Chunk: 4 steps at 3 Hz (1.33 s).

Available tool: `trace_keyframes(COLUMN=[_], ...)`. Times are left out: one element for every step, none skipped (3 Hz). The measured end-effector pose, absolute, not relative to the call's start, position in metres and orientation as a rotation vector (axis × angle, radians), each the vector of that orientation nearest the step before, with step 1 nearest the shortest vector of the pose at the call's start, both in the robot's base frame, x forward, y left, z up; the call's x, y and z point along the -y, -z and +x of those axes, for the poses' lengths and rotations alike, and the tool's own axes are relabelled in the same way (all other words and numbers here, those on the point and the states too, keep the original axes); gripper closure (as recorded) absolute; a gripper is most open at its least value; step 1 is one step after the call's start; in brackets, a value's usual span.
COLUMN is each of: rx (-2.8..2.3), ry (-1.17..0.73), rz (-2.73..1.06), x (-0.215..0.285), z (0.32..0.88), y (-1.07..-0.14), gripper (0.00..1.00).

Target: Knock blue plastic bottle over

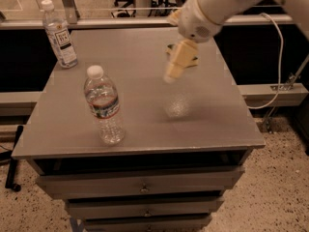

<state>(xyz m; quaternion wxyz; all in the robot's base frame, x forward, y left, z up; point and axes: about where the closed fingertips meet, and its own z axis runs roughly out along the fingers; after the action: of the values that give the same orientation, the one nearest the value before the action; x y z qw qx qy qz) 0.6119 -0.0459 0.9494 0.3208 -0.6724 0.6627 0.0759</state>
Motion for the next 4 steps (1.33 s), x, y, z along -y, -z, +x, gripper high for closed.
trace_keyframes(rx=[-1.614,-1.614,-1.593,-1.575], ry=[-0.279,-0.28,-0.312,-0.371], rz=[-1.73,-1.726,-1.61,-1.464], x=[-0.024,-0.025,-0.039,-0.062], z=[0.664,0.664,0.695,0.744], y=[-0.957,-0.956,-0.948,-0.938], gripper=[0.0,0.0,0.0,0.0])
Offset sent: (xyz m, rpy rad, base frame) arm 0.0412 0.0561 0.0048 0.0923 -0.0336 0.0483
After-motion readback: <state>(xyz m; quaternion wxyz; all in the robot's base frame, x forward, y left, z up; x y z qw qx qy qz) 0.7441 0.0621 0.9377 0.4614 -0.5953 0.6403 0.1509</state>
